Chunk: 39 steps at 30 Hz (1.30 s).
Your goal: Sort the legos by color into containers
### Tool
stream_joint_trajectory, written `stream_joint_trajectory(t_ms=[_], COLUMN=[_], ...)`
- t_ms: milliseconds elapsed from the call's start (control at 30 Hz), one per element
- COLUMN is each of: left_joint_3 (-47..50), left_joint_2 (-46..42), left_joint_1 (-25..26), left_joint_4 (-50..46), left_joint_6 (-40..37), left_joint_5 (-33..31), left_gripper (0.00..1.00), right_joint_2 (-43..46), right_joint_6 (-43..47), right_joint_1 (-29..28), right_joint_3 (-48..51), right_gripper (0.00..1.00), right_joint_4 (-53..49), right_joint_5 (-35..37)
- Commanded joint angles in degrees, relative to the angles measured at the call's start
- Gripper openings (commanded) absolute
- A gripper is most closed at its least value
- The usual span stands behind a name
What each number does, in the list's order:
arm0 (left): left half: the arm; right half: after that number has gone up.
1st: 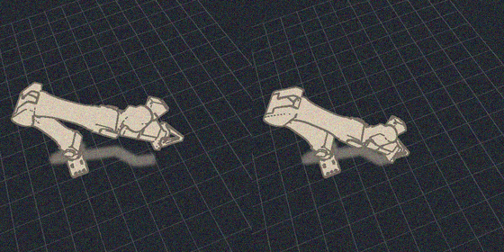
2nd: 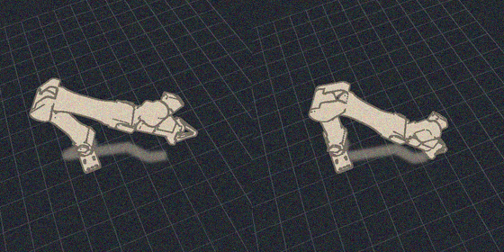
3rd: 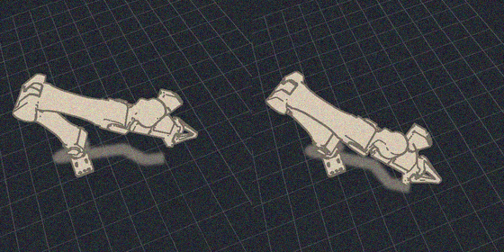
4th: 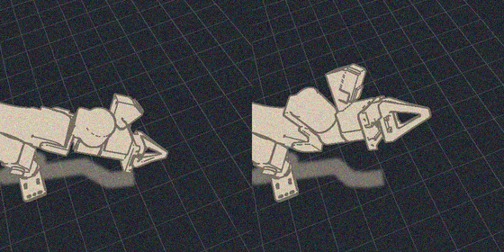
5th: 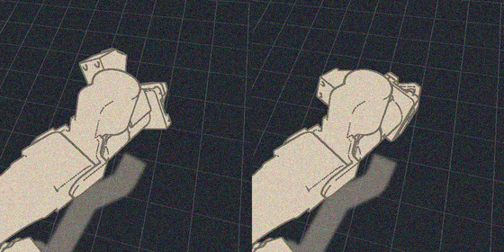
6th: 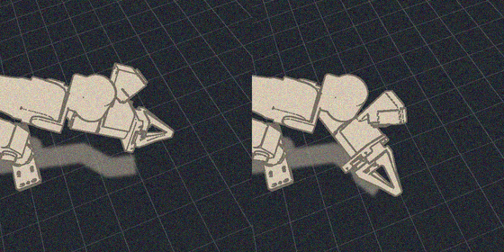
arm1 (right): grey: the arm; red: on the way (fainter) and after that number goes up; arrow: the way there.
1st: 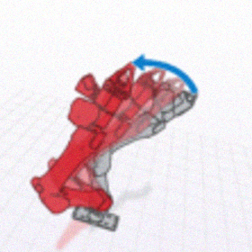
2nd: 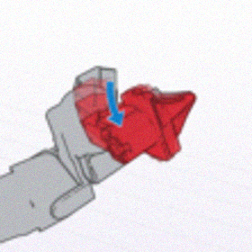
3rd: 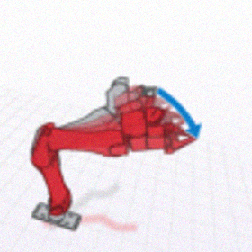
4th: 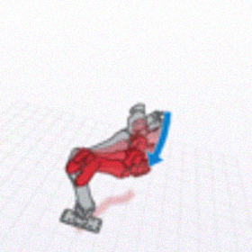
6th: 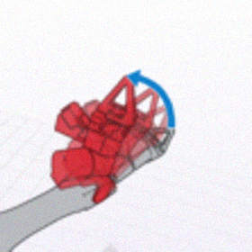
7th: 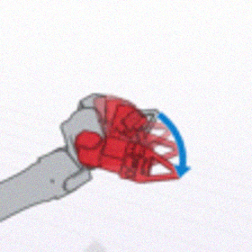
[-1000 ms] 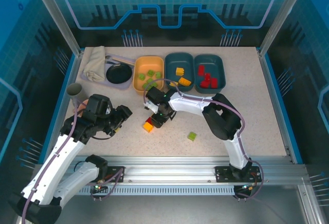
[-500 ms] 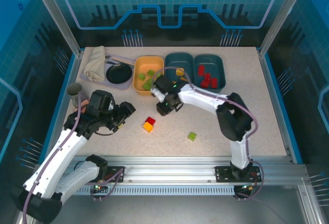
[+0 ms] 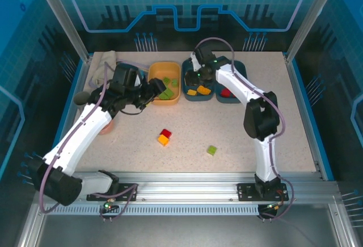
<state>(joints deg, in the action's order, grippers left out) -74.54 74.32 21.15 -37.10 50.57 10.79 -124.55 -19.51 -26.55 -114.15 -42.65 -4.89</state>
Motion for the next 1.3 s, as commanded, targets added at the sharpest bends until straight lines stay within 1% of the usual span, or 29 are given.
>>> stream_joint_trajectory(t_ms=[0, 33, 67, 200, 267, 467, 533, 700, 800, 900, 1100, 1200, 1267], left_joint_3=[-4.21, -5.02, -5.61, -6.76, -6.29, -5.27, -5.20, -4.70, -4.31, -3.24, -0.05, 1.51, 2.08], left_joint_2=[3.90, 5.02, 5.86, 7.43, 7.36, 6.58, 6.29, 5.10, 3.72, 1.75, -1.82, -2.25, -1.79], left_joint_1=[0.91, 1.19, 1.46, 2.30, 2.41, 2.47, 2.50, 2.58, 2.58, 2.60, 3.41, 4.70, 6.57], left_joint_4=[2.40, 2.68, 2.80, 2.55, 2.30, 1.82, 1.67, -0.27, -2.48, -4.33, -8.43, -10.08, -10.23], left_joint_6=[-2.31, -2.38, -2.40, -2.64, -2.49, -2.05, -1.97, -2.11, -2.78, -3.81, -7.73, -9.58, -10.89], left_joint_5=[0.14, 0.15, 0.25, 0.06, 0.02, -0.07, -0.15, -0.87, -1.80, -2.48, -3.18, -2.62, -2.05], left_gripper=[0.75, 0.75, 0.75, 0.75, 0.75, 0.75, 0.75, 0.75, 0.75, 0.75, 0.75, 0.74, 0.74], right_joint_2=[-6.84, -8.40, -12.05, -18.57, -20.63, -18.72, -17.05, -10.94, -4.68, 1.94, 17.90, 25.76, 31.12], right_joint_6=[-3.30, -3.77, -4.32, -5.22, -5.36, -5.16, -4.72, -3.16, -1.86, -1.74, -3.35, -3.79, -3.87], right_joint_1=[1.47, 1.86, 2.34, 3.34, 3.60, 3.89, 3.81, 3.11, 1.83, 0.19, -3.97, -6.77, -8.72], right_joint_3=[-7.56, -9.98, -13.67, -21.47, -24.23, -23.76, -23.71, -22.54, -18.36, -10.70, 9.99, 20.43, 26.90], right_gripper=[0.32, 0.31, 0.32, 0.33, 0.37, 0.56, 0.59, 0.59, 0.58, 0.58, 0.58, 0.58, 0.58], right_joint_4=[-4.02, -5.03, -6.40, -9.48, -11.18, -10.64, -10.65, -10.41, -9.20, -6.61, 2.47, 4.96, 5.74], right_joint_5=[-3.15, -3.75, -4.46, -6.18, -6.19, -5.95, -5.72, -4.69, -2.79, -1.30, 1.41, 3.40, 5.66])
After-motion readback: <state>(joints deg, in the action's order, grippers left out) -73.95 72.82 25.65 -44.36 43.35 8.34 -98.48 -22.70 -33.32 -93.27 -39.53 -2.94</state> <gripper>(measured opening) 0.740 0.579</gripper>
